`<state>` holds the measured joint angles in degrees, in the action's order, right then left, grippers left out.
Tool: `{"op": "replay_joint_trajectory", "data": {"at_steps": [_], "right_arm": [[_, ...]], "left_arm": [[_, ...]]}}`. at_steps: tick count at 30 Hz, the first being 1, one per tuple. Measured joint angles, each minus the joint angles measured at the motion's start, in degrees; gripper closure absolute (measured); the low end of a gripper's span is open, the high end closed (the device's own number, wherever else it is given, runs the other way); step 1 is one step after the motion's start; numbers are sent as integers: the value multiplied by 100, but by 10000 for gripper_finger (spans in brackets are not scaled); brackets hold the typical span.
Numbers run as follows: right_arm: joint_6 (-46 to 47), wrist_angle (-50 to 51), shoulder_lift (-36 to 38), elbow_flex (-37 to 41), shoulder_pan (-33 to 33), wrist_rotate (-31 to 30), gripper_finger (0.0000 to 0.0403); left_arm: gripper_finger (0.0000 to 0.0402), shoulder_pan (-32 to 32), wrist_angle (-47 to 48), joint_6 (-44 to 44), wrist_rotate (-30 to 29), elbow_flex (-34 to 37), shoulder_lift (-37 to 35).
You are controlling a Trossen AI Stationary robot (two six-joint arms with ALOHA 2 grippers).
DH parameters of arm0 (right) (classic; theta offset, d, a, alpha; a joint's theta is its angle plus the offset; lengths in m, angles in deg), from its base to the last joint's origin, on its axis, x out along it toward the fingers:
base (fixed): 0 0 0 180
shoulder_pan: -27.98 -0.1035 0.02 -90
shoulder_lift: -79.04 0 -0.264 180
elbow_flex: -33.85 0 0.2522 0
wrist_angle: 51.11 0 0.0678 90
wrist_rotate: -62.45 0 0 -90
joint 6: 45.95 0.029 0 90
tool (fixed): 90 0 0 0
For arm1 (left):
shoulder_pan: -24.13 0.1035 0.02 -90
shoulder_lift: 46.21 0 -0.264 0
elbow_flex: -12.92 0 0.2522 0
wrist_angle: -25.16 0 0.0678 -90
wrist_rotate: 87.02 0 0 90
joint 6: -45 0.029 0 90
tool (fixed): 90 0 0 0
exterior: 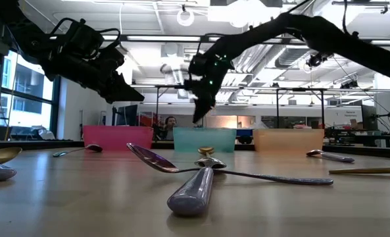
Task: Sort silverware by color (type)
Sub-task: Put the left purple spoon into the pink bin
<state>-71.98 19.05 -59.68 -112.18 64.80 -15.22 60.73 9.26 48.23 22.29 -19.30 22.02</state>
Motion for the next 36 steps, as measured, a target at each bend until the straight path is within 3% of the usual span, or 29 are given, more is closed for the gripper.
{"op": "replay_joint_trajectory", "data": {"at_steps": [2,5,16,19,23,30,36], "right_arm": [[50,-307,27,72,0,594,391],[97,-521,9,99,-43,1167,393],[745,-2601,79,679,-653,1301,403],[1066,-3298,256,1075,-798,1006,403],[1523,-4466,782,2092,-946,662,403],[2330,-6626,2199,4673,-1097,137,403],[2617,-7560,3455,6572,-1460,-393,403]], "left_arm": [[401,0,18,0,0,0,0],[401,0,82,13,2,0,0],[401,0,382,195,68,-2,0],[401,0,419,195,197,-2,0],[401,-2,459,197,223,-2,0],[401,-145,531,443,269,-2,0],[401,-718,1063,499,713,-90,0]]}}
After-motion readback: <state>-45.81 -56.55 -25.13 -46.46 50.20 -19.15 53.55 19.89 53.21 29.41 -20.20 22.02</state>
